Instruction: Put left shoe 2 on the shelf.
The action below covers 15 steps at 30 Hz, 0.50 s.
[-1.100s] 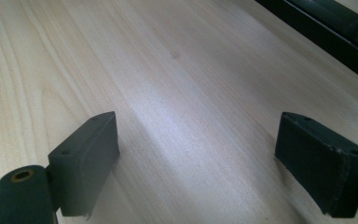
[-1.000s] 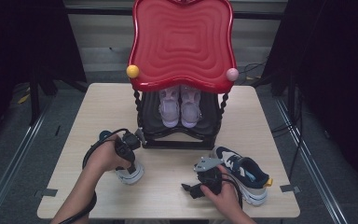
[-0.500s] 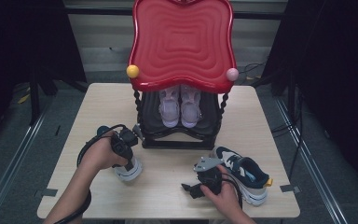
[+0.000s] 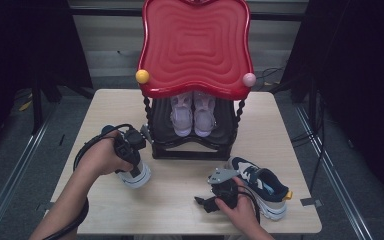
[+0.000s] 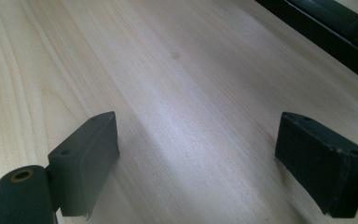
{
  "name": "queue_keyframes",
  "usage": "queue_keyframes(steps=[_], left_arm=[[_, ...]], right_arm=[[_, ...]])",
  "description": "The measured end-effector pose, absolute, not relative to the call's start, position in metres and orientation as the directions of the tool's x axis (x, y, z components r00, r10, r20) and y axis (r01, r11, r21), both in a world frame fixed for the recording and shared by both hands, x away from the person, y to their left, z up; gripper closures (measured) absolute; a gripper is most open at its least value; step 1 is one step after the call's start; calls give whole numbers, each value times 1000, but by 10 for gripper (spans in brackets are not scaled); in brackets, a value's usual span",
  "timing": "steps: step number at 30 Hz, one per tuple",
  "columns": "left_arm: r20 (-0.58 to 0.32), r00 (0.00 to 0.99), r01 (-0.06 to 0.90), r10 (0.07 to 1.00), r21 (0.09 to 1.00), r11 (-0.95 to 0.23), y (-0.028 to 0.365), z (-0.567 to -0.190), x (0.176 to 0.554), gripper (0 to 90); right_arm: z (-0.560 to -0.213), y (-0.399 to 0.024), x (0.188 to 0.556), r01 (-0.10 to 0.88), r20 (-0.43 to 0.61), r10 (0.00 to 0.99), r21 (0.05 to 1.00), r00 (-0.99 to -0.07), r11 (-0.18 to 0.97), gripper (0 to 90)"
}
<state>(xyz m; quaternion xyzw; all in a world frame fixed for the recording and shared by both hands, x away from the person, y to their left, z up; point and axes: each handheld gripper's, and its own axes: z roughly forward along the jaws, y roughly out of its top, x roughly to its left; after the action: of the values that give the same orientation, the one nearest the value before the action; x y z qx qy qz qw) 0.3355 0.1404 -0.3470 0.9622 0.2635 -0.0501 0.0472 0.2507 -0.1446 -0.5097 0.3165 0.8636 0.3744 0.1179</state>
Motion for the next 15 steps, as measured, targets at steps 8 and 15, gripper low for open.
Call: queue_keyframes(steps=[8,15], left_arm=[[-115,853,519,509,81,-851,140,-326,334,738],[-118,865,499,488,87,-862,137,-306,332,736]], right_arm=[[-510,-145,251,459,34,635,721,-772,519,128],[-510,-145,251,459,34,635,721,-772,519,128]])
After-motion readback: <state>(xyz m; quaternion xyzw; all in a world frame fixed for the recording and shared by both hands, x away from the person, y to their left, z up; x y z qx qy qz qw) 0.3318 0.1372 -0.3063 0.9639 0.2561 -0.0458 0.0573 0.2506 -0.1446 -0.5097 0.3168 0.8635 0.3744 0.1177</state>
